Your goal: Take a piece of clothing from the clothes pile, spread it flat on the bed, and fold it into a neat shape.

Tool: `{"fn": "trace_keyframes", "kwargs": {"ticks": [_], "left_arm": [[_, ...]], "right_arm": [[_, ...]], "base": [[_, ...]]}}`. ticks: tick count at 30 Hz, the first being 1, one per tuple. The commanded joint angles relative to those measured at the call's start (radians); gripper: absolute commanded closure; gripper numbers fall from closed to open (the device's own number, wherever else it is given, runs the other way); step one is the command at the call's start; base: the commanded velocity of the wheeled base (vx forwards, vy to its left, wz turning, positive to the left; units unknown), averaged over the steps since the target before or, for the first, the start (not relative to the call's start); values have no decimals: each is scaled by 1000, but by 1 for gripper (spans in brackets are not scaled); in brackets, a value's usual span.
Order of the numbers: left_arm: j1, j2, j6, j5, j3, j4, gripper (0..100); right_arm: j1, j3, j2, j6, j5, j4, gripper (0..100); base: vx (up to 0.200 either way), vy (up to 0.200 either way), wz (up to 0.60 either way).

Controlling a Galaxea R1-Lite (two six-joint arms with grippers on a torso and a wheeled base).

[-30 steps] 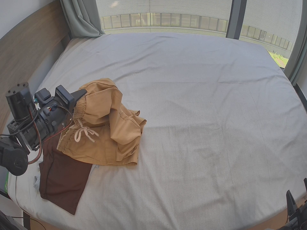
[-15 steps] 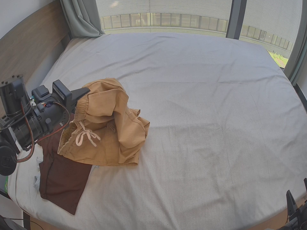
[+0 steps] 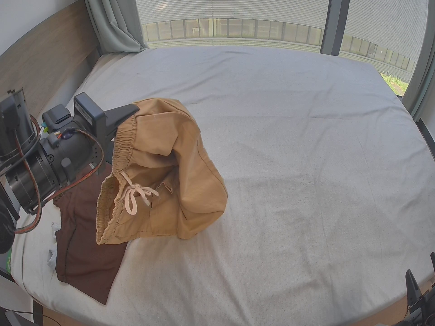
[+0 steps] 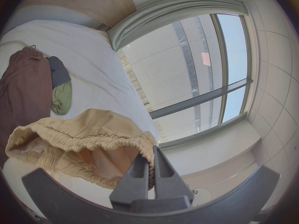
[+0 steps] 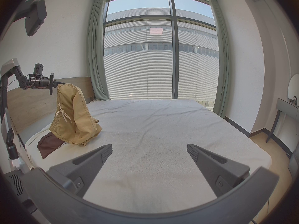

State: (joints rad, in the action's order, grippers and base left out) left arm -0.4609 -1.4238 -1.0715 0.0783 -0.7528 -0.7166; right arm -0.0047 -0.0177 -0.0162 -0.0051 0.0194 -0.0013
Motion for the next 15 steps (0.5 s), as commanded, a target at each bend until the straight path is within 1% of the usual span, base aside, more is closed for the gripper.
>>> {"fn": "trace_keyframes", "kwargs": {"ticks": [1, 7, 15], "left_arm": [[-53, 0, -8, -5, -23, 0, 100], [-117, -12, -19, -5, -57, 16, 100], [-174, -64, -33, -5, -111, 19, 100]], "right_arm": [[0, 18, 15, -1, 1, 0, 0], [0, 18, 15, -1, 1, 0, 0], [0, 18, 15, -1, 1, 0, 0]], "base": [[0, 0, 0], [0, 0, 0], [0, 0, 0]]}}
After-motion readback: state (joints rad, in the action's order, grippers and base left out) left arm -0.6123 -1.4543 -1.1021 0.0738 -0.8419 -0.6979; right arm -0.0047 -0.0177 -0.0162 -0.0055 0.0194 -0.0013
